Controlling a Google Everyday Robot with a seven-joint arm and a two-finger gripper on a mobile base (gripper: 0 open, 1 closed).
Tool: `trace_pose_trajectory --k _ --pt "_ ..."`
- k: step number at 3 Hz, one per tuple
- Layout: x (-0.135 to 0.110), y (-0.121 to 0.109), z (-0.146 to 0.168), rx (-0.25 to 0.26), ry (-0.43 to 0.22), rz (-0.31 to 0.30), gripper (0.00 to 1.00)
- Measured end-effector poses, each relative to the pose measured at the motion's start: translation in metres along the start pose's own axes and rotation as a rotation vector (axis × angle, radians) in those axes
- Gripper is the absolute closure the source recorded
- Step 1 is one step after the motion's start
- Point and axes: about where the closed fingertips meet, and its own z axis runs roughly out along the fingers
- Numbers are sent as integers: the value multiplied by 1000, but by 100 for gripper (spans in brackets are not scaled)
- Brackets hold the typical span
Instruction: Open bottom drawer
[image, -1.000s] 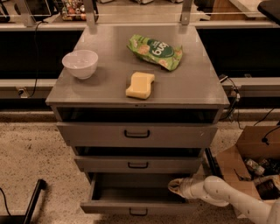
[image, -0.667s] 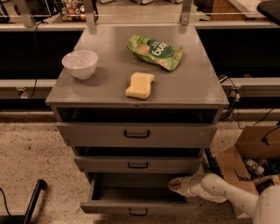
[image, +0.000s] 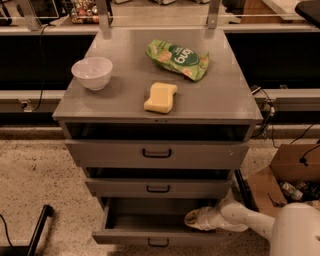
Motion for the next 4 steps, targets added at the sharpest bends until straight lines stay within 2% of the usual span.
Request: trace_pose_trajectory --k 1,2,3,4 --pt "-4 27 26 -82 16 -31 100" --pt "-5 39 32 -107 2 -34 100" --pt "-8 54 22 -156 -48 -25 100" --pt "-7 52 23 -148 -49 -21 100"
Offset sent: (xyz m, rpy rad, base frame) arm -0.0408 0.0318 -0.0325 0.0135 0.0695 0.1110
